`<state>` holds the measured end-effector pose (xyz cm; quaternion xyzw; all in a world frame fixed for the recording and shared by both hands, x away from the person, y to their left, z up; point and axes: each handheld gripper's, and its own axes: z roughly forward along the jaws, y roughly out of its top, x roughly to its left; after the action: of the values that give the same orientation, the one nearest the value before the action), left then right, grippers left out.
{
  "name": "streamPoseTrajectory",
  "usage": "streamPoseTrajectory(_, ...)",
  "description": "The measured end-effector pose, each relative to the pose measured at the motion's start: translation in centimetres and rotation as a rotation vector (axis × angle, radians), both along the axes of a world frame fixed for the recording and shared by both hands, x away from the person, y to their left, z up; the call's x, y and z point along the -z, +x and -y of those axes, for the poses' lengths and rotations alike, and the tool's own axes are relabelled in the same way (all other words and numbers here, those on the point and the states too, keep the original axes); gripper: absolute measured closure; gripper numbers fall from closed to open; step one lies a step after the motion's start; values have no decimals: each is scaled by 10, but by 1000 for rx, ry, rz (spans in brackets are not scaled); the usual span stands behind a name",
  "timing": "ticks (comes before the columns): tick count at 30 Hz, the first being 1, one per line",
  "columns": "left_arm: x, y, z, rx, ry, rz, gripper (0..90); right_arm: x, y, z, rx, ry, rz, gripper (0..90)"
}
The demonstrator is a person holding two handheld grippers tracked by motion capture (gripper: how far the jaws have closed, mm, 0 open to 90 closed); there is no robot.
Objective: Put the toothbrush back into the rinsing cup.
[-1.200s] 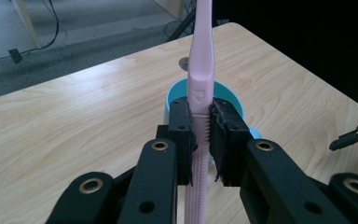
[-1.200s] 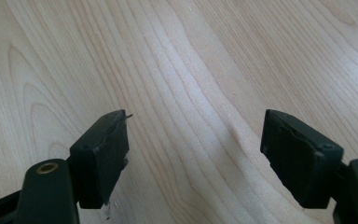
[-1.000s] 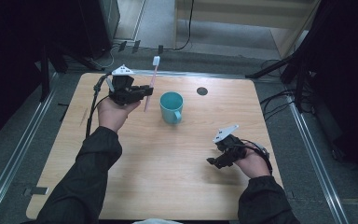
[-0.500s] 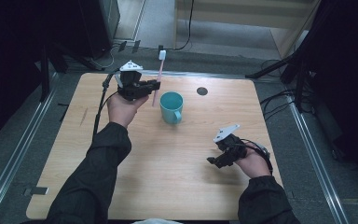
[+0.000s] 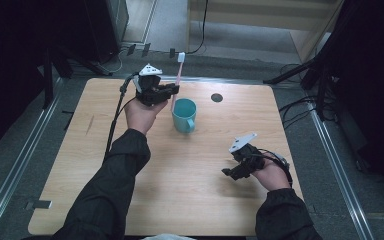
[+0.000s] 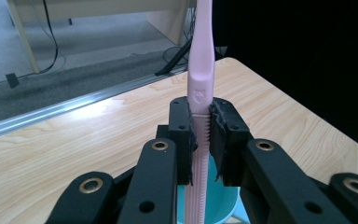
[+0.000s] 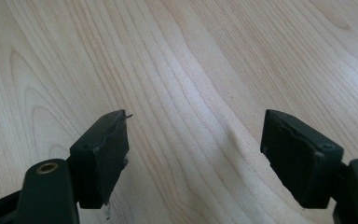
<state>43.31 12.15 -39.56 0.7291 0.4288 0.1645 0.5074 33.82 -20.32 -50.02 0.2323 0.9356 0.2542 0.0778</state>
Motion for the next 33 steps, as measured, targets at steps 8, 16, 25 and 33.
streamPoseTrajectory(8, 5, 7, 12, 2, -7, -1, 791, 0, 0, 1, 0, 4, 0, 238)
streamPoseTrajectory(16, 18, 15, 20, 1, 16, -10, 790, -1, 1, 2, 2, 7, 2, 238)
streamPoseTrajectory(25, 36, 21, 30, 4, 48, -35, 789, 0, 1, 2, -7, 2, 1, 238)
streamPoseTrajectory(33, 47, 19, 36, 11, 64, -50, 788, -1, 1, 1, -6, -4, 1, 238)
